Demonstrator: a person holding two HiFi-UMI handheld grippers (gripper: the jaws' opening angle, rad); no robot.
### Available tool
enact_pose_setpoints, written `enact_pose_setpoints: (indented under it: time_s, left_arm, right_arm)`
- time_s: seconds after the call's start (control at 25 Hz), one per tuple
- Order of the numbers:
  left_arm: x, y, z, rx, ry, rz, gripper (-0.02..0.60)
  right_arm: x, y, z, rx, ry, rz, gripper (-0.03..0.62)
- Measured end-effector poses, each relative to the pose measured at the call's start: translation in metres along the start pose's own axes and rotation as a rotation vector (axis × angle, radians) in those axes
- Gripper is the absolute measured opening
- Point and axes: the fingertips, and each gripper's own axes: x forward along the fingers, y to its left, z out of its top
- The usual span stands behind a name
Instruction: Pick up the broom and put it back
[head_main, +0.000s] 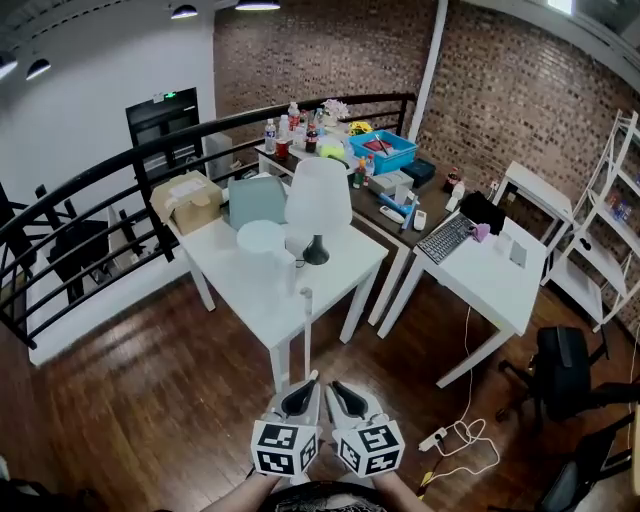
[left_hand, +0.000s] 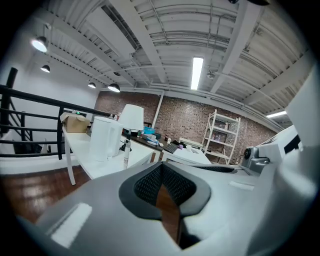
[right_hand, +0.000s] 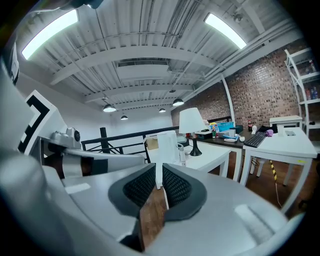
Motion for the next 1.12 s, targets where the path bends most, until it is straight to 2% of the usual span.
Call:
enact_pose_setpoints:
  time_s: [0.4, 0.76, 1.12]
  left_arm:
    - [0.013, 0.039, 0.003, -0.036, -0.017, 0.117, 0.005]
    - [0.069, 0.057, 0.030, -0.048, -0.048, 0.219, 0.005]
    - [0.107, 0.072, 0.045, -0.041, -0.053, 0.290, 0.005]
  right_arm:
    - [0.043, -0.005, 0.005, -0.018, 0.017, 0.098, 0.015]
    - [0.092, -0.045, 0.026, -0.050, 0.018, 0.206, 0.015]
    - [0.135, -0.077, 0.041, -0.060, 0.013, 0.266, 0.020]
